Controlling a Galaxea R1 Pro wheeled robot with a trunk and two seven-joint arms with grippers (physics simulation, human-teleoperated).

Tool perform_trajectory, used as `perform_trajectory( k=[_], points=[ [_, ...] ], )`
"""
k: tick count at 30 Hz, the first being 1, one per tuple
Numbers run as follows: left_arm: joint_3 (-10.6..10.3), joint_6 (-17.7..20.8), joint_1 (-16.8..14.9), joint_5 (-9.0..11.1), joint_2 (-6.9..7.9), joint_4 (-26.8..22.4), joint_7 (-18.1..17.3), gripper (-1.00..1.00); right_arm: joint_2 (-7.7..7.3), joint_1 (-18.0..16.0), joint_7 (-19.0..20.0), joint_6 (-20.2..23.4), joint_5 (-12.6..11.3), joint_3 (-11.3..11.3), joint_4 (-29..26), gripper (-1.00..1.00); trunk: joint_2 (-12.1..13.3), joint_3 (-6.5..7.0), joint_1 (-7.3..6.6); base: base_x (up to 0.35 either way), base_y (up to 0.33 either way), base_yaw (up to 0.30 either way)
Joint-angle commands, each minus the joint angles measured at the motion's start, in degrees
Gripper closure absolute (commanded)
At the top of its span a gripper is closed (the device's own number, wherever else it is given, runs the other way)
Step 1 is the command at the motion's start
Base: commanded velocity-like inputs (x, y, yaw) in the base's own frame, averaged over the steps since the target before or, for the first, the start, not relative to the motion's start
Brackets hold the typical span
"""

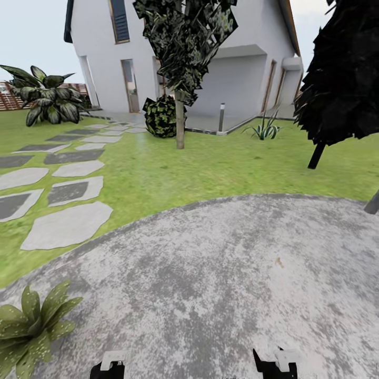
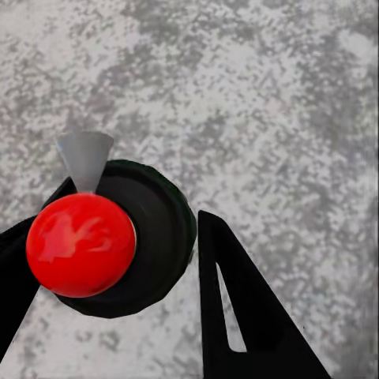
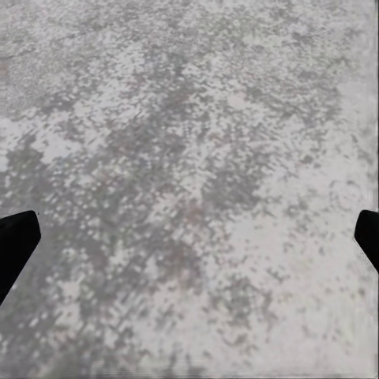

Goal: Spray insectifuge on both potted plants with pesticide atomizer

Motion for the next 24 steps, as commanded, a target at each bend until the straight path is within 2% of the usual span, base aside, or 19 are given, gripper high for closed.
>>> perform_trajectory(
  k=[1, 24],
  points=[
    [0.28, -0.20, -0.02, -0.29, 0.00, 0.03, 0.02, 1.00, -0.01, -0.05, 0.28, -0.16, -0.62, 0.45, 0.07, -1.00, -0.02, -0.05, -0.01, 0.000, 0.000, -0.300],
    [0.20, -0.20, -0.02, -0.29, 0.00, 0.03, 0.02, 1.00, -0.01, -0.05, 0.28, -0.16, -0.62, 0.45, 0.08, -1.00, -0.02, -0.05, -0.01, 0.000, 0.000, -0.300]
  ],
)
